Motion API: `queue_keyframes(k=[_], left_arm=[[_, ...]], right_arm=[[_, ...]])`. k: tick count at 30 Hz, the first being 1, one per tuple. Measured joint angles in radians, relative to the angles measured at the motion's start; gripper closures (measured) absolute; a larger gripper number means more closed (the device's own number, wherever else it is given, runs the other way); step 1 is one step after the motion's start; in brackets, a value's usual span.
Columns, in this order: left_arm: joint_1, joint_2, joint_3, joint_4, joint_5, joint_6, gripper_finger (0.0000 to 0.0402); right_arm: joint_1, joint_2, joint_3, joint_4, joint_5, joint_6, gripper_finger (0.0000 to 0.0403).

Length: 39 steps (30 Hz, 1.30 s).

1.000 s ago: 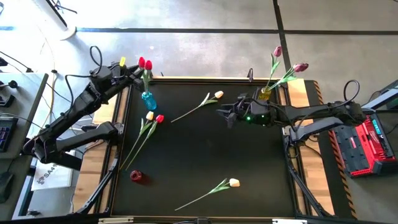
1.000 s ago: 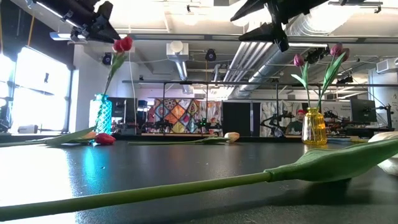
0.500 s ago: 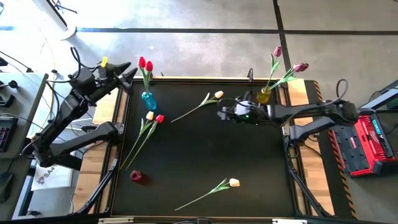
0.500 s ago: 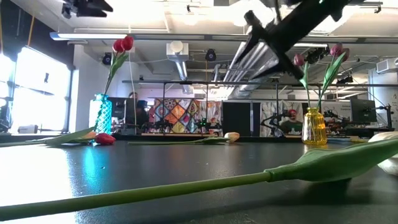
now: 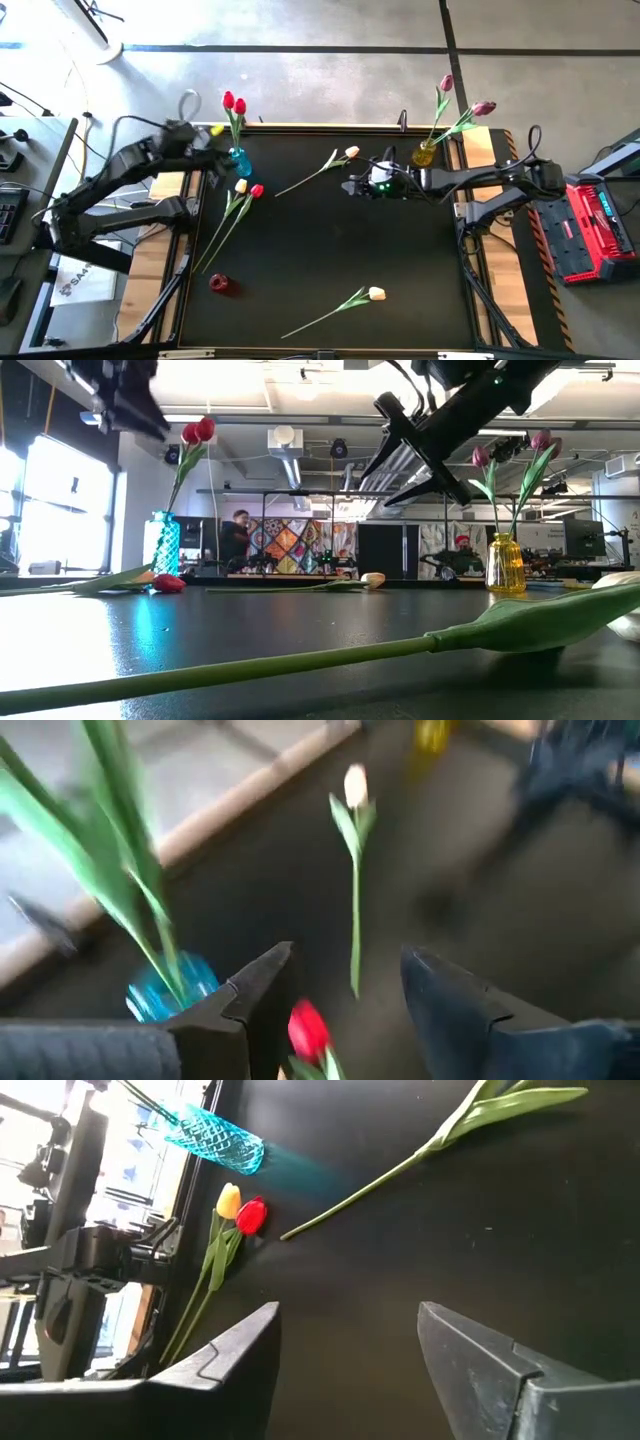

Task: Sort flowers into vase by color
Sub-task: Put the light red flower into the blue vase

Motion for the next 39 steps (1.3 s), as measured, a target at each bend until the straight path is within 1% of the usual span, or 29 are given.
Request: queue_keyframes(k=[8,13,17,21,26,31,33,39], left_arm=[[-0.143,0.007,-0.182,0.007,-0.016,-0.260,0.0263],[-0.209,0.014,-0.302,0.009,-0.057,-0.353,0.0275],[-0.238,0.025,-0.371,0.022,-0.047,-0.437,0.0276],[-0.271,0.045,-0.407,0.033,-0.045,-0.503,0.0276],[-0.315,0.088,-0.444,0.074,-0.049,-0.521,0.0276],[-0.337,0.155,-0.445,0.093,-0.081,-0.529,0.0276],[-0.341,0.185,-0.445,0.107,-0.098,-0.532,0.0276],[-0.343,0.278,-0.445,0.166,-0.101,-0.530,0.0276]], right_arm=[[0.016,0.000,0.000,0.000,-0.004,-0.029,0.0179],[0.045,-0.001,0.000,-0.006,-0.012,-0.052,0.0179],[0.067,-0.001,0.000,-0.032,-0.019,-0.053,0.0179],[0.090,-0.001,0.000,-0.060,-0.019,-0.053,0.0179],[0.111,-0.001,0.000,-0.082,-0.021,-0.053,0.0179],[0.128,-0.001,0.000,-0.099,-0.024,-0.054,0.0179],[0.132,-0.001,0.000,-0.099,-0.046,-0.072,0.0179],[0.133,-0.001,0.000,-0.107,-0.081,-0.080,0.0179]])
